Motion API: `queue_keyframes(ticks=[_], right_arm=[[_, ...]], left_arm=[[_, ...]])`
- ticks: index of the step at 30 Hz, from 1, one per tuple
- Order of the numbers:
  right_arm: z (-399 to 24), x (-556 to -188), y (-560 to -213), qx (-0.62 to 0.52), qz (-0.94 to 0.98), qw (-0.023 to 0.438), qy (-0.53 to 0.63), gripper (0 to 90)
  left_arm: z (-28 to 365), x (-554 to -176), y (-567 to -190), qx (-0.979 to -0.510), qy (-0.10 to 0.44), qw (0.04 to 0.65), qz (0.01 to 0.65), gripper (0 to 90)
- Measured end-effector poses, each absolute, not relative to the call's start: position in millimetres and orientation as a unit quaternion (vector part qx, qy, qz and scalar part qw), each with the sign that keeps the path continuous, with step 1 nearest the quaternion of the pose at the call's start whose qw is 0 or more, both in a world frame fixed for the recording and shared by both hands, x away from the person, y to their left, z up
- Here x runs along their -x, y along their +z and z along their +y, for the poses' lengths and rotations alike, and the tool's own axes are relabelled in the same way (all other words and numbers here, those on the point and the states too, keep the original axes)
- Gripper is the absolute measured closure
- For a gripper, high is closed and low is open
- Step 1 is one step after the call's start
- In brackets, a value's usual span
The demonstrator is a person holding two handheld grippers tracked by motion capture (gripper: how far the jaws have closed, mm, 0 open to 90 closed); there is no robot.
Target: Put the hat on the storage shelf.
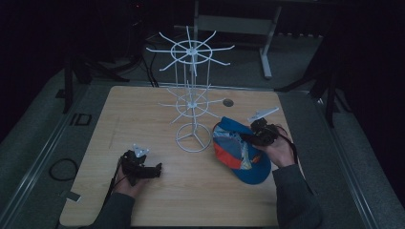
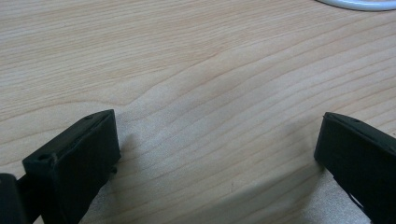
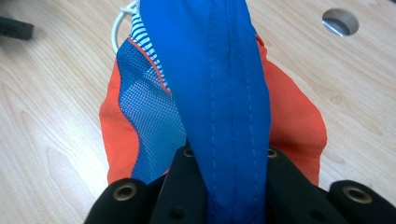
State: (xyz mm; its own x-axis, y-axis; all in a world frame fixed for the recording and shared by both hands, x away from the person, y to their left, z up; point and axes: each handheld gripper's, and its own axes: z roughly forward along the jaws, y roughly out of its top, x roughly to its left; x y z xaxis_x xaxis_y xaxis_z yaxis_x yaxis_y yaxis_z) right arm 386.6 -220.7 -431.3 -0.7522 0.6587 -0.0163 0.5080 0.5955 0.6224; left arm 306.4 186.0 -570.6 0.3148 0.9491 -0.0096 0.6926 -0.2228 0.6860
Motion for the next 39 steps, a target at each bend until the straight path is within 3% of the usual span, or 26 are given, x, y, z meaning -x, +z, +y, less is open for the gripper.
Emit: queue_keyframes(ticks=[20, 39], right_arm=[[-235.7, -371.5, -406.4, -0.325, 0.855, 0.155, 0.373, 88.1], [-251.9, -364.2, -387.6, -0.326, 0.833, 0.157, 0.419, 88.1]], left_arm=[[186.1, -306.4, -570.5, -0.753, 0.212, 0.301, 0.545, 0.1], [185.8, -306.3, -570.6, -0.752, 0.212, 0.302, 0.546, 0.1]])
